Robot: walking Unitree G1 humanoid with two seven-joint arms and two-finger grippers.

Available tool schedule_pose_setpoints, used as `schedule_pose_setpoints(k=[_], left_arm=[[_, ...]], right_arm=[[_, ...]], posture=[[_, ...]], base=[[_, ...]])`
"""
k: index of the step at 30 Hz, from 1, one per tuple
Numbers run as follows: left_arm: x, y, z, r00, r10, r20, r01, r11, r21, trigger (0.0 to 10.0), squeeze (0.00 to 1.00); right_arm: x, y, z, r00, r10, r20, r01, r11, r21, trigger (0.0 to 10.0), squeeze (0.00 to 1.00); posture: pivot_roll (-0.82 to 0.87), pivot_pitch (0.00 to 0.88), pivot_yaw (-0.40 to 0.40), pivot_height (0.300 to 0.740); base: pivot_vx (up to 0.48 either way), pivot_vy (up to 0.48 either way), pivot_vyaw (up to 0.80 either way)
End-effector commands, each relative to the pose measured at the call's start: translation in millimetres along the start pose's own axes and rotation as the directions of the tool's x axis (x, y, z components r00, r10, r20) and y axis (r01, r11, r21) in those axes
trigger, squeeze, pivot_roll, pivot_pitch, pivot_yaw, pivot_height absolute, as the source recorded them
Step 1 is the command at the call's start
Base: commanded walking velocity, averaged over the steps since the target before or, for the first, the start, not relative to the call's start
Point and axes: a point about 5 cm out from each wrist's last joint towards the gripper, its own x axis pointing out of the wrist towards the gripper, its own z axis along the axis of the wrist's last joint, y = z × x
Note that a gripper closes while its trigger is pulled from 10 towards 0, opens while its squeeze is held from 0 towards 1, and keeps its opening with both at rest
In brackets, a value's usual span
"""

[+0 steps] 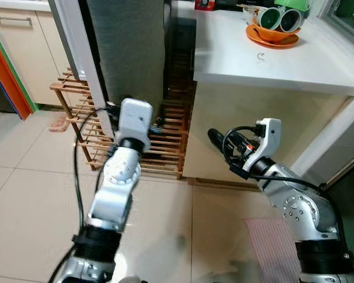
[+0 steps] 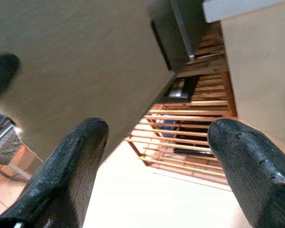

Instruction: Restocking fridge

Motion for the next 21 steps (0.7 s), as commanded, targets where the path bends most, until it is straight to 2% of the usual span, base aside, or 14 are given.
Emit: schedule_pose_setpoints(k=[1,2,4,5,7,9,11,14,17,21], left_arm=[[9.2,21.2,-1.0,0.995,0.104,-0.007,-0.104,0.994,0.026,10.0,0.00],[9.2,21.2,-1.0,0.995,0.104,-0.007,-0.104,0.994,0.026,10.0,0.00],[11.8,31.6,-3.3,0.989,0.144,-0.020,-0.144,0.989,0.020,10.0,0.00],[11.9,46.1,-5.5,0.975,0.219,-0.030,-0.218,0.976,0.025,10.0,0.00],[11.6,52.0,-6.3,0.967,0.251,-0.034,-0.250,0.968,0.031,10.0,0.00],[8.8,79.7,-13.4,0.918,0.389,-0.075,-0.387,0.921,0.036,10.0,0.00],[4.9,97.1,-20.8,0.876,0.467,-0.116,-0.465,0.884,0.051,10.0,0.00],[4.6,92.3,-23.0,0.891,0.436,-0.123,-0.433,0.900,0.055,10.0,0.00],[4.7,71.6,-21.9,0.927,0.355,-0.118,-0.355,0.935,0.020,10.0,0.00],[4.1,38.9,-14.5,0.974,0.216,-0.067,-0.219,0.975,-0.043,10.0,0.00]], right_arm=[[-1.6,-5.8,4.8,1.000,-0.014,0.020,0.015,1.000,-0.022,10.0,0.24],[-1.6,-5.8,4.8,1.000,-0.014,0.020,0.015,1.000,-0.022,10.0,0.24],[-2.8,-7.9,3.0,1.000,-0.021,0.017,0.022,0.999,-0.025,10.0,0.24],[-3.8,-8.9,1.0,1.000,-0.026,0.014,0.026,0.999,-0.024,10.0,0.24],[-4.2,-9.0,0.3,1.000,-0.026,0.014,0.027,0.999,-0.025,10.0,0.24],[-5.8,-7.8,-2.8,1.000,-0.019,0.010,0.020,1.000,-0.014,10.0,0.24],[-6.6,-5.9,-5.9,1.000,-0.011,0.004,0.011,1.000,-0.006,10.0,0.24],[-6.6,-4.2,-8.2,1.000,-0.004,-0.001,0.004,1.000,-0.006,10.0,0.24],[-5.9,-3.8,-8.5,1.000,-0.005,-0.001,0.005,1.000,-0.009,10.0,0.24],[-5.2,-6.5,-5.6,0.999,-0.032,0.019,0.032,0.999,-0.023,10.0,0.24]], posture=[[-0.02,0.000,-0.065,0.740],[-0.02,0.000,-0.065,0.740],[-0.02,0.000,-0.063,0.740],[-0.02,0.000,-0.058,0.740],[-0.02,0.000,-0.058,0.740],[-0.02,0.000,-0.055,0.740],[-0.02,0.000,-0.051,0.740],[-0.01,0.000,-0.049,0.740],[-0.02,0.000,-0.045,0.740],[-0.02,0.000,-0.045,0.740]], base=[[0.000,0.000,0.00],[0.000,0.000,0.00],[0.000,0.000,0.00],[0.000,0.000,0.00],[0.000,0.000,0.00],[0.000,0.000,0.00],[0.000,0.000,0.00],[0.000,0.000,0.00],[0.000,0.000,0.00],[0.000,0.000,0.00]])
